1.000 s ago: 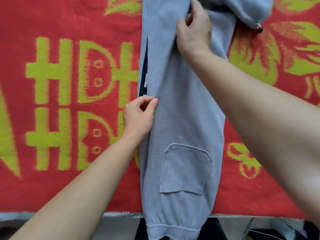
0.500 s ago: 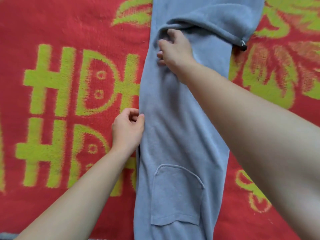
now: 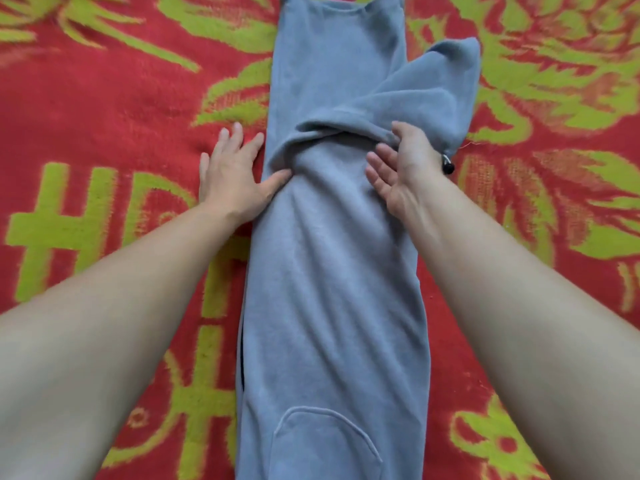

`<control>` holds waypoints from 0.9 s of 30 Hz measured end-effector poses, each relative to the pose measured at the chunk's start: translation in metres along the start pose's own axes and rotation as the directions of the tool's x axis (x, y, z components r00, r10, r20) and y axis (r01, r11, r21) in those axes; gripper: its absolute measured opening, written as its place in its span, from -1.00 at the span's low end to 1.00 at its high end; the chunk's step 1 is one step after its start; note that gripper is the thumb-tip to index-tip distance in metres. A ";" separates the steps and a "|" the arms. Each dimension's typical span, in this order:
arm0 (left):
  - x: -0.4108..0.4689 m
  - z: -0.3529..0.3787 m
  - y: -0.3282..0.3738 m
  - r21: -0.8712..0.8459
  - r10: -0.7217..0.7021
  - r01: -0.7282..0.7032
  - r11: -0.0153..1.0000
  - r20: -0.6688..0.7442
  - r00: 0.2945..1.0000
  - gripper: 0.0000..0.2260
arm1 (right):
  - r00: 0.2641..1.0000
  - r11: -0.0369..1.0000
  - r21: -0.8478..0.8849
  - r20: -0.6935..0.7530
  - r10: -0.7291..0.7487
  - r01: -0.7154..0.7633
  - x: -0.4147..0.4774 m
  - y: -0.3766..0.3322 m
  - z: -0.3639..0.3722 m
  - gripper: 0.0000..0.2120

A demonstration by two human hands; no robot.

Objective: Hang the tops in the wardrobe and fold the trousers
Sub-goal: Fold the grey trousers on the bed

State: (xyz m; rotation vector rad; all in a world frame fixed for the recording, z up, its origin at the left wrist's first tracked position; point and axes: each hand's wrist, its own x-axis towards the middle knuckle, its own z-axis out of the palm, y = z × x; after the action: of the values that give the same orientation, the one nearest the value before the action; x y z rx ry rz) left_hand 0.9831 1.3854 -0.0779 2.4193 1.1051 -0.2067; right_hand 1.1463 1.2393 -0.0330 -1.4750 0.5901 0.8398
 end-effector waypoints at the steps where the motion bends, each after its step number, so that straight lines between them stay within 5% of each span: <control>1: 0.004 0.003 -0.002 0.019 -0.002 0.002 1.000 0.015 1.000 -0.28 | 0.996 0.996 0.024 -0.014 -0.088 0.089 0.004 -0.001 0.004 -0.77; 5: 0.015 0.001 -0.007 0.080 -0.002 -0.004 0.997 0.071 0.997 -0.24 | 0.878 0.856 -0.254 -0.051 -0.476 0.449 0.024 -0.014 0.030 -0.78; 10: 0.018 -0.003 -0.005 0.114 -0.009 -0.004 0.993 0.115 0.993 -0.24 | 0.599 0.508 -0.436 0.095 -0.795 0.743 0.029 -0.035 0.079 -0.79; 14: 0.018 -0.003 -0.005 0.141 -0.007 -0.005 0.990 0.087 0.996 -0.24 | 0.483 0.237 -0.455 0.562 -0.671 0.858 0.040 -0.037 0.117 -0.70; 19: 0.018 -0.004 -0.006 0.159 0.004 -0.016 0.987 0.079 0.997 -0.25 | 0.339 -0.054 -0.522 0.624 -0.704 0.851 0.058 -0.029 0.099 -0.65; 21: 0.018 -0.003 -0.007 0.169 0.002 -0.016 0.985 0.081 0.997 -0.25 | 0.407 -0.290 -0.635 0.717 -0.566 0.716 0.068 -0.022 0.089 -0.52; 23: 0.019 -0.002 -0.008 0.177 0.000 -0.015 0.984 0.086 0.996 -0.26 | 0.570 -0.447 -0.666 0.744 -0.349 0.597 0.083 -0.019 0.088 -0.41; 27: 0.021 -0.001 -0.010 0.181 0.005 -0.021 0.983 0.088 0.996 -0.26 | 0.672 -0.510 -0.675 0.704 -0.228 0.534 0.111 -0.018 0.102 -0.33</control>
State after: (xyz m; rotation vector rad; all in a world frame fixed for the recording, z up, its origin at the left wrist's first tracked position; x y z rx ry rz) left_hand 0.9894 1.4058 -0.0869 2.5496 1.0730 -0.4221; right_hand 1.2120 1.3560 -0.1053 -2.7458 -1.5098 0.6252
